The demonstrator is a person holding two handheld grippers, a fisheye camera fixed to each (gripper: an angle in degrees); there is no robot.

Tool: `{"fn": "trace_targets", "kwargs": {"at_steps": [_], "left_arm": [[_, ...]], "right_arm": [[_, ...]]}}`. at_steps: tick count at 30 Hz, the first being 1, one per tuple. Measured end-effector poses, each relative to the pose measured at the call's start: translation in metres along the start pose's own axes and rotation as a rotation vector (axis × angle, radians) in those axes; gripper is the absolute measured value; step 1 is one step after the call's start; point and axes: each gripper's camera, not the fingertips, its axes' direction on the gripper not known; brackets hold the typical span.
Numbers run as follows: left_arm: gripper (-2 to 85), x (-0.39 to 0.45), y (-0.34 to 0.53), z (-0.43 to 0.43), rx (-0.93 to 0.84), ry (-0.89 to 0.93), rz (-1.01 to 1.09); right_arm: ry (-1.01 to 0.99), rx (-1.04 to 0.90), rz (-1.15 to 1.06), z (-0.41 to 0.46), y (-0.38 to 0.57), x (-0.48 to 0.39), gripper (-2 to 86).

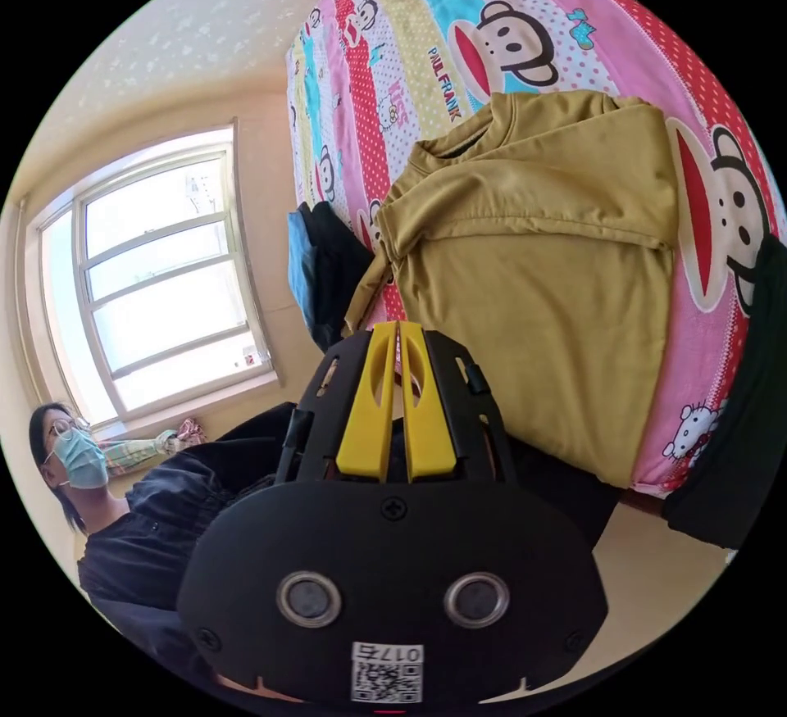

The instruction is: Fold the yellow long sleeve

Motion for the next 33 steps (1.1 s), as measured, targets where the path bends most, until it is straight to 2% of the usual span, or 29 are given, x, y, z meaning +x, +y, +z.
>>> {"fn": "trace_targets", "kwargs": {"at_steps": [1, 3, 4, 6, 7, 12, 16, 18, 19, 21, 23, 24, 26, 29, 33], "left_arm": [[4.9, 0.014, 0.004, -0.005, -0.017, -0.015, 0.091], [4.9, 0.085, 0.044, -0.027, -0.062, -0.089, 0.484], [4.9, 0.102, 0.060, -0.034, -0.057, -0.098, 0.573], [4.9, 0.168, 0.131, -0.058, -0.033, -0.038, 0.903], [5.0, 0.183, 0.150, -0.062, -0.026, -0.011, 0.965], [5.0, 0.276, 0.299, -0.045, -0.086, 0.382, 1.335], [5.1, 0.277, 0.400, 0.035, -0.248, 0.384, 1.502], [6.0, 0.243, 0.472, 0.110, -0.482, 0.313, 1.659], [6.4, 0.231, 0.489, 0.131, -0.566, 0.275, 1.685], [7.8, 0.172, 0.544, 0.200, -0.918, 0.077, 1.721], [8.2, 0.132, 0.563, 0.223, -1.096, -0.021, 1.700], [8.5, 0.115, 0.564, 0.223, -1.129, -0.045, 1.689], [8.7, 0.101, 0.555, 0.216, -1.086, -0.079, 1.696], [8.7, 0.097, 0.519, 0.207, -0.899, -0.197, 1.711], [11.1, 0.111, 0.457, 0.215, -0.693, -0.339, 1.616]], "right_arm": [[0.036, -0.036, -0.016, 0.003, -0.002, -0.003, 0.4], [0.069, -0.083, -0.041, 0.006, -0.001, -0.007, 0.4], [0.080, -0.112, -0.051, 0.007, 0.000, -0.007, 0.4], [0.096, -0.134, -0.054, 0.005, 0.002, -0.004, 0.4], [0.101, -0.129, -0.049, 0.003, 0.005, -0.001, 0.4], [0.011, -0.042, 0.029, -0.011, 0.017, 0.025, 0.4], [-0.110, 0.066, 0.098, -0.022, 0.034, 0.047, 0.4], [-0.143, 0.104, 0.122, -0.025, 0.043, 0.055, 0.4], [-0.155, 0.124, 0.144, -0.026, 0.049, 0.061, 0.4], [-0.169, 0.140, 0.179, -0.026, 0.058, 0.070, 0.5], [-0.179, 0.147, 0.207, -0.027, 0.065, 0.077, 0.6], [-0.177, 0.152, 0.214, -0.027, 0.068, 0.080, 0.8], [-0.152, 0.150, 0.214, -0.028, 0.068, 0.082, 1.0], [-0.074, 0.147, 0.212, -0.028, 0.055, 0.083, 1.9], [-0.003, 0.187, 0.193, -0.029, -0.001, 0.077, 4.7]]}}
